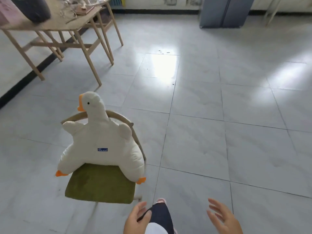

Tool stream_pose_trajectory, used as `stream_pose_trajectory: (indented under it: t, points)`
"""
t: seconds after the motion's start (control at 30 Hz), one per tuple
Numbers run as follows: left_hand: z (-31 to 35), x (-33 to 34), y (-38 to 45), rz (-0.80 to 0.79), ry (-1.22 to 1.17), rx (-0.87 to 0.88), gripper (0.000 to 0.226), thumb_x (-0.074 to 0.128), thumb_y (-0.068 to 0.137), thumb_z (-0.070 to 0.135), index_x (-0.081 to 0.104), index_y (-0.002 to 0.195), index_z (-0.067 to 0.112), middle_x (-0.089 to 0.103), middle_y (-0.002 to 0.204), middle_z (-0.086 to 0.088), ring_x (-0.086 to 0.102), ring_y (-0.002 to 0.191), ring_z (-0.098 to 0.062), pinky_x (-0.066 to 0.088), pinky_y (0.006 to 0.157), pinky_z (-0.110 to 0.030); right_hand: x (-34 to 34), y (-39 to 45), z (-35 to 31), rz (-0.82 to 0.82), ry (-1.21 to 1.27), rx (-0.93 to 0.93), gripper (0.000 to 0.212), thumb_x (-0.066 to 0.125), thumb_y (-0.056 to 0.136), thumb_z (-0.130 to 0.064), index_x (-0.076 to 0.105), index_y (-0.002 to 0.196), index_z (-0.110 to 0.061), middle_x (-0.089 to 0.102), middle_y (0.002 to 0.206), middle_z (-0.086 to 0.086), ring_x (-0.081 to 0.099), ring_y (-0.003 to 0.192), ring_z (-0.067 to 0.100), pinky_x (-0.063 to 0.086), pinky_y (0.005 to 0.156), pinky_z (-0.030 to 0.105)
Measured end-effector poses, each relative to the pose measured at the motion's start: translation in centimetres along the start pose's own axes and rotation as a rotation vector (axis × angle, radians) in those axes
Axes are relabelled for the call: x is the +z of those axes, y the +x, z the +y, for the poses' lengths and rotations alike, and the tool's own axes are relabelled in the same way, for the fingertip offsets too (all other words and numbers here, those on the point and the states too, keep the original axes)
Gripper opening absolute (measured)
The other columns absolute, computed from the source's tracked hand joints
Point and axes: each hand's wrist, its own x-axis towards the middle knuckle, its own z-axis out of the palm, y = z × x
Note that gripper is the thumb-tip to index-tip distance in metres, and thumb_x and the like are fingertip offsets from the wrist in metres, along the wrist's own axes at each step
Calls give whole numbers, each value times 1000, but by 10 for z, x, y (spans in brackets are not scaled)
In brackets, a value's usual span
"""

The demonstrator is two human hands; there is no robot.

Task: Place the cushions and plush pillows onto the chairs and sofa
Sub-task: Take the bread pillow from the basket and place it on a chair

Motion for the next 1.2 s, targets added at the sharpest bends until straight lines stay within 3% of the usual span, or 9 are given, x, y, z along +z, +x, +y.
stream_pose_trajectory:
  t: [0.07,0.17,0.37,0.6,0.67,0.77,0.9,1.03,1.2]
  points:
    - [30,15,40,-44,16,-28,17,60,76,7,57,81,23,56,107,-4,53,105,-16,46,71,-9,-7,45,-10,-1,-41,-34,43,69,73,-15,64,71,-58,71,81,-17,54,77,-28,38,69,-9]
    - [65,45,117,40,52,38,30,62,75,-6,58,74,24,59,97,-11,63,71,2,43,55,2,-11,127,-36,43,-86,-53,49,59,65,-31,47,79,-76,54,88,-53,54,84,-26,39,74,-8]
    - [201,103,278,15,-50,106,27,48,82,-17,51,99,4,59,88,2,62,54,9,44,51,-1,6,332,-133,-29,-84,-203,73,63,77,-7,46,80,-77,54,89,-53,58,87,-18,43,75,-3]
    - [313,112,373,216,-238,86,32,51,77,-21,54,79,11,58,75,-4,62,48,-5,43,49,-1,36,488,-230,-216,-132,-176,79,68,75,-2,45,82,-77,54,86,-54,56,87,-22,42,74,-5]
    - [340,104,406,303,-300,84,25,52,76,-18,52,73,7,54,72,-6,58,58,-27,43,48,-2,52,532,-254,-269,-167,-162,69,88,52,-30,45,79,-78,53,83,-54,54,86,-24,42,74,-5]
    - [373,82,464,379,-328,82,37,37,82,-27,50,71,6,51,74,-12,45,85,-30,43,46,-2,90,615,-290,-285,-167,-190,55,60,25,-89,46,77,-77,54,83,-54,55,88,-22,42,72,-6]
    - [428,50,537,534,-354,72,27,45,85,-14,49,102,6,59,89,-14,61,74,-16,46,50,-5,168,723,-364,-494,-198,-319,51,49,38,-93,40,86,-79,50,94,-56,54,96,-19,42,76,-5]
    - [481,14,587,621,-423,127,21,59,80,9,53,90,27,59,92,8,59,68,20,43,69,-19,265,794,-438,-721,-222,-406,52,40,44,-94,40,94,-76,50,99,-55,55,94,-20,42,78,-4]
    - [490,-58,634,703,-605,94,37,48,83,-14,47,119,-7,52,123,-27,61,102,-19,44,91,-25,377,848,-469,-980,-317,-354,40,76,51,-61,59,88,-62,64,99,-33,58,94,-13,47,81,3]
